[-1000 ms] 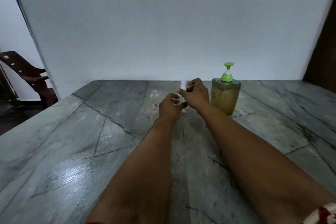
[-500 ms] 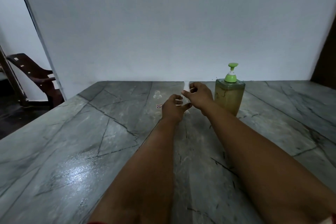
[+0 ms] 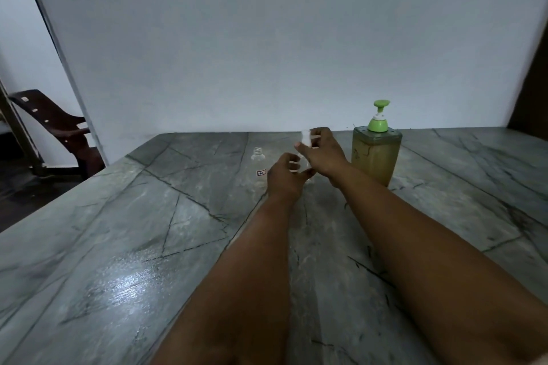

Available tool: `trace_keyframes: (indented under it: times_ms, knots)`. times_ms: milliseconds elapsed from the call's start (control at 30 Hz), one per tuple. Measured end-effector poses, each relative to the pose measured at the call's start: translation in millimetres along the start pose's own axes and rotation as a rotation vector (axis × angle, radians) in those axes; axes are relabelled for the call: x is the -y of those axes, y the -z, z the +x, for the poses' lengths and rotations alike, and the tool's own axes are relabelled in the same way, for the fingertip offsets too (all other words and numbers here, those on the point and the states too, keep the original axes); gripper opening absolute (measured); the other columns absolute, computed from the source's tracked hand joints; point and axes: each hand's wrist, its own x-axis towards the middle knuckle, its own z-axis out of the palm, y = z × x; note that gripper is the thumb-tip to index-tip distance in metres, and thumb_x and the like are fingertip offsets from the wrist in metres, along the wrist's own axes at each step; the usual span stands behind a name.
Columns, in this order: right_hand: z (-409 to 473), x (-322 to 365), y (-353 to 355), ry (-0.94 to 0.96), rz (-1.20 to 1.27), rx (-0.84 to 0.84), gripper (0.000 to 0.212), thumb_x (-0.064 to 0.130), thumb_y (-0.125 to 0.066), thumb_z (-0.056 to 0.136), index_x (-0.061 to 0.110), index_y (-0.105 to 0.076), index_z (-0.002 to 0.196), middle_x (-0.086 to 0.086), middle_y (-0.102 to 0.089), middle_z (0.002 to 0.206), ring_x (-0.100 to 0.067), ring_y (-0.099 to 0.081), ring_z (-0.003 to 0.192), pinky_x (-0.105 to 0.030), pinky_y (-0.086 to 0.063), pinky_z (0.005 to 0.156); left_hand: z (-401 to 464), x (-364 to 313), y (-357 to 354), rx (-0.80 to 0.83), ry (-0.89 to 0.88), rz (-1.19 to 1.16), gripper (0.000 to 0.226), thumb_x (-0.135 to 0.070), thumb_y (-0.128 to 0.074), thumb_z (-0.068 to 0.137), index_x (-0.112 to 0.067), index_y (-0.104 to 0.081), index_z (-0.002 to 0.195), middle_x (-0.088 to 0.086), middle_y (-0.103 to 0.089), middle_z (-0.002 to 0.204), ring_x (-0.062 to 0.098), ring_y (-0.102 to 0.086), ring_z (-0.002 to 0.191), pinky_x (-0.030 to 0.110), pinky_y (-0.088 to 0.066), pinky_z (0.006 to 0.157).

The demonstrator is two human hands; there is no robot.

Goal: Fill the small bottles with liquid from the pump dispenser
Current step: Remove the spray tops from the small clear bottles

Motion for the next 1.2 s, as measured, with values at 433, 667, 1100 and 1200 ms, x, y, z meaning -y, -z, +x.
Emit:
trace_keyframes:
  times_ms: [433, 667, 1100, 1200]
  knots:
    - [5.2, -2.1, 3.3, 0.035, -0.12, 0.047, 0.03, 0.031, -0.051, 0.096, 0.015, -0.049, 0.121, -0.007, -0.05, 0.127, -0.017, -0.049, 0.102, -0.029, -0.041, 0.082, 1.4, 1.7, -1.7, 0.004, 0.006, -0.013, 0.046, -0.02, -0.083, 0.072, -0.007, -0.061, 0.11, 0.01, -0.067, 0.103, 0.023, -0.064, 0.091, 0.033, -0.052, 0.08]
    - [3.2, -5.1, 4.9, 0.05, -0.002, 0.004, 0.031, 0.018, -0.052, 0.096, 0.018, -0.048, 0.127, -0.004, -0.058, 0.121, -0.021, -0.056, 0.107, -0.028, -0.043, 0.081, 0.9, 0.9, -1.8, 0.002, 0.002, -0.011, 0.045, -0.02, -0.083, 0.072, -0.006, -0.061, 0.108, 0.009, -0.066, 0.101, 0.016, -0.059, 0.083, 0.026, -0.049, 0.076]
    - [-1.8, -6.1, 6.8, 0.094, -0.049, -0.062, 0.025, 0.023, -0.058, 0.093, 0.015, -0.059, 0.117, -0.002, -0.062, 0.113, -0.018, -0.059, 0.104, -0.026, -0.045, 0.082, 0.9, 1.5, -1.4, 0.008, 0.002, -0.002, 0.046, -0.022, -0.082, 0.073, -0.008, -0.061, 0.111, 0.009, -0.066, 0.102, 0.019, -0.062, 0.087, 0.03, -0.051, 0.08]
    - [-2.8, -4.3, 6.5, 0.093, -0.074, -0.083, 0.028, 0.023, -0.051, 0.098, 0.014, -0.06, 0.122, -0.006, -0.06, 0.124, -0.021, -0.057, 0.112, -0.027, -0.043, 0.089, 0.1, 1.2, -2.2, 0.004, -0.002, 0.002, 0.046, -0.023, -0.083, 0.072, -0.008, -0.061, 0.109, 0.01, -0.066, 0.102, 0.017, -0.06, 0.085, 0.031, -0.052, 0.08]
